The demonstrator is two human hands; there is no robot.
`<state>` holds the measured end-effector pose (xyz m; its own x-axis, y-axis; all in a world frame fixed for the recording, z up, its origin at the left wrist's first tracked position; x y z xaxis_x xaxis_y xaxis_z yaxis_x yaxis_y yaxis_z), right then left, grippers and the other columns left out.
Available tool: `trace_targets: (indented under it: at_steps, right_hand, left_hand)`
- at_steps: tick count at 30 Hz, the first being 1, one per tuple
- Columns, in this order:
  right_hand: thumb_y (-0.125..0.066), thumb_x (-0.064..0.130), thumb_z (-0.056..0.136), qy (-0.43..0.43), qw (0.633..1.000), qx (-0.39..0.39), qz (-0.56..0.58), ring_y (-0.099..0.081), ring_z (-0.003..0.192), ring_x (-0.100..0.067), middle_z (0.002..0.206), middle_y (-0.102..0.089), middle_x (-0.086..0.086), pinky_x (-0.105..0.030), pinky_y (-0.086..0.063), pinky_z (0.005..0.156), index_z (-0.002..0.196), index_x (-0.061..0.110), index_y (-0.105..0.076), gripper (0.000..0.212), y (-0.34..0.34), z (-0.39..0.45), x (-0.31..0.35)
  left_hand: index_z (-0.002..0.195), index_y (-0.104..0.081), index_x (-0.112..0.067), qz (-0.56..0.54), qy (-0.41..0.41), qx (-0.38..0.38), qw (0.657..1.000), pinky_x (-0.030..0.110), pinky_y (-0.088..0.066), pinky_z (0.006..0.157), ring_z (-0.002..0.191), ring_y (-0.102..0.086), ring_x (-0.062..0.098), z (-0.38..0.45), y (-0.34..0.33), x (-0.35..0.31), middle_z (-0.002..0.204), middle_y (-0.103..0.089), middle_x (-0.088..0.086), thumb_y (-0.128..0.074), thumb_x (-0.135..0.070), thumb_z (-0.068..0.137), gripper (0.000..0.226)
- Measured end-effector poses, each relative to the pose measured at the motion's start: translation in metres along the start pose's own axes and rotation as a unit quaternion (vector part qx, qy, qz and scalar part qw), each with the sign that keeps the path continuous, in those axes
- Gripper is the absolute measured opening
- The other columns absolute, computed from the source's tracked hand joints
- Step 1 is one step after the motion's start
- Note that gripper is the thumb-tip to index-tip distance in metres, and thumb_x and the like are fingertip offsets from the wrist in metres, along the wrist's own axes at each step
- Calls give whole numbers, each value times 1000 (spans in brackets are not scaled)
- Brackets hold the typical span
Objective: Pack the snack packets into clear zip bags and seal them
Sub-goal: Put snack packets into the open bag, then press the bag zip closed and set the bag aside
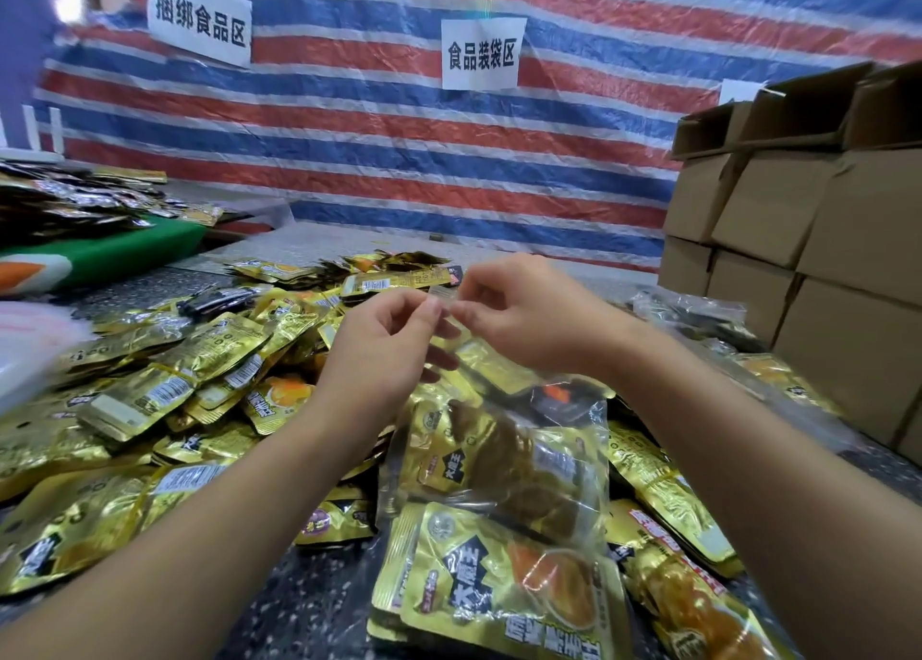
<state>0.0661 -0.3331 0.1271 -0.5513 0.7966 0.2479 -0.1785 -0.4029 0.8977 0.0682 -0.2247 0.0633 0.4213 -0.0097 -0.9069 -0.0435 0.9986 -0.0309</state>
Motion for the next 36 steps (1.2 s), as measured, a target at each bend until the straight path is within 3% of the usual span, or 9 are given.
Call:
trace_targets:
  at_steps: [7, 13, 19, 24, 30, 34, 36]
  right_hand:
    - [-57, 30, 99, -5, 1000, -6, -18, -48, 65, -6, 74, -55, 8, -24, -32, 55, 84, 23, -60, 17, -2, 3, 5]
    - [-58, 27, 97, -7, 999, -18, -25, -50, 66, -6, 74, -56, 9, -26, -34, 55, 84, 22, -63, 15, 0, 1, 6]
    - [-59, 26, 96, -13, 998, -46, -42, -46, 63, -7, 69, -51, 10, -30, -33, 55, 79, 24, -60, 17, -1, -1, 7]
    - [-58, 25, 97, -12, 999, -31, -41, -44, 61, -5, 70, -51, 10, -27, -28, 52, 81, 21, -62, 16, -2, -2, 9]
    - [-57, 31, 98, -17, 998, -25, -47, -48, 62, -8, 70, -53, 9, -30, -33, 53, 77, 24, -57, 22, -1, -7, 5]
    - [-58, 33, 98, -27, 999, -20, -28, -46, 63, -6, 73, -53, 9, -27, -31, 53, 79, 24, -58, 21, 1, -16, -4]
    - [-58, 33, 98, -29, 999, -19, -29, -50, 66, -8, 75, -56, 9, -29, -36, 56, 79, 24, -57, 21, 3, -19, -7]
  left_hand:
    - [92, -65, -12, 12, -10, -7, 1000, 24, -53, 53, 61, -70, 15, 0, 2, -2, 75, -73, -7, -54, -18, 100, 16]
    - [90, -66, -12, 38, -25, -21, 999, 33, -57, 64, 65, -68, 10, 1, 3, -4, 80, -72, -1, -55, -17, 100, 16]
    - [90, -67, -8, 53, -50, -28, 997, 21, -53, 55, 66, -68, 6, 0, 4, -7, 78, -73, 1, -55, -14, 99, 16]
    - [91, -64, -9, 39, -30, -12, 999, 28, -54, 55, 62, -69, 14, 0, 1, -2, 80, -73, 3, -54, -24, 100, 20]
    - [77, -66, -15, 61, -89, -16, 994, 28, -53, 55, 60, -63, 13, -2, 2, -12, 72, -69, 5, -57, -21, 98, 24]
    - [74, -68, -15, 76, -105, -34, 991, 48, -54, 59, 65, -63, 30, -3, 4, -16, 69, -68, 8, -59, -23, 97, 26]
    - [73, -68, -13, 84, -112, -45, 989, 52, -55, 61, 65, -64, 29, -4, 6, -17, 67, -67, 7, -60, -23, 97, 28]
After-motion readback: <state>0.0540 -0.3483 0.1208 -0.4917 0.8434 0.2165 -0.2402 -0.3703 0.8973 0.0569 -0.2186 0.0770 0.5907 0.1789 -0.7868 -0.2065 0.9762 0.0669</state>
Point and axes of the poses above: each hand's wrist, its own z-axis towards the middle knuckle, its own y-axis out of the back of the hand, x = y × z, the point moved 10 cm from there along z, towards the middle knuckle
